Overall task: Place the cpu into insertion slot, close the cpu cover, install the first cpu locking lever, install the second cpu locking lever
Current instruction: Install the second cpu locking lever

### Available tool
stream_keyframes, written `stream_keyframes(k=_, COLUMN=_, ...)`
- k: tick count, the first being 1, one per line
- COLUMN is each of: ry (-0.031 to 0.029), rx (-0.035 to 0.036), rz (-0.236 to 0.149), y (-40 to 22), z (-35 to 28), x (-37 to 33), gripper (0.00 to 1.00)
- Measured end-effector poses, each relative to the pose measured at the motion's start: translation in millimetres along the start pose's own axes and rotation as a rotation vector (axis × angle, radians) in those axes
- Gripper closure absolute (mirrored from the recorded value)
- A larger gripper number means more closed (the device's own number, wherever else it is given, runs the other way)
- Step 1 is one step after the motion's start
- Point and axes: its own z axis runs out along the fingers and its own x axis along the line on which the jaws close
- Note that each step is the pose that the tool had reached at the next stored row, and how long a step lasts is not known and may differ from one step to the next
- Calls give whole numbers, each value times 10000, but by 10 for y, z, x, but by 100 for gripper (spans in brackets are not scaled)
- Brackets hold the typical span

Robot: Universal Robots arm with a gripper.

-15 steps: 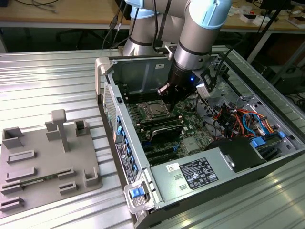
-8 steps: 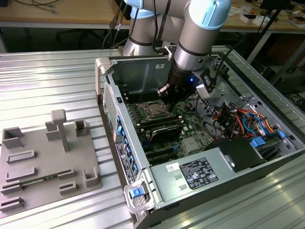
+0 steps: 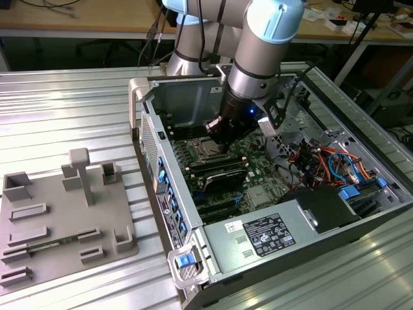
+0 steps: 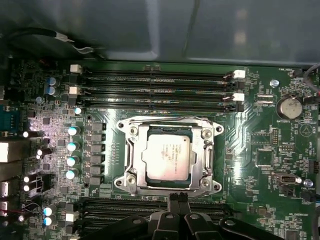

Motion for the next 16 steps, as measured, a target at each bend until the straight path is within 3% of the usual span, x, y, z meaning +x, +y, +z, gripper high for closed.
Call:
stream_keyframes(k=5, ry=51, rx=-5, rz=0, y=2, z=23, x=55, gripper=89)
stream_keyframes(k=11, ry=51, rx=-30, rz=-1, y=3, z=28, x=71, gripper=89)
stream_keyframes(k=13, ry=65, rx=-30, rz=-1, y=2, z=28, x=56, gripper=89)
stream_keyframes(k=16, ry=150, rx=-32, rz=2, y=-1, z=28, x=-25, gripper=89)
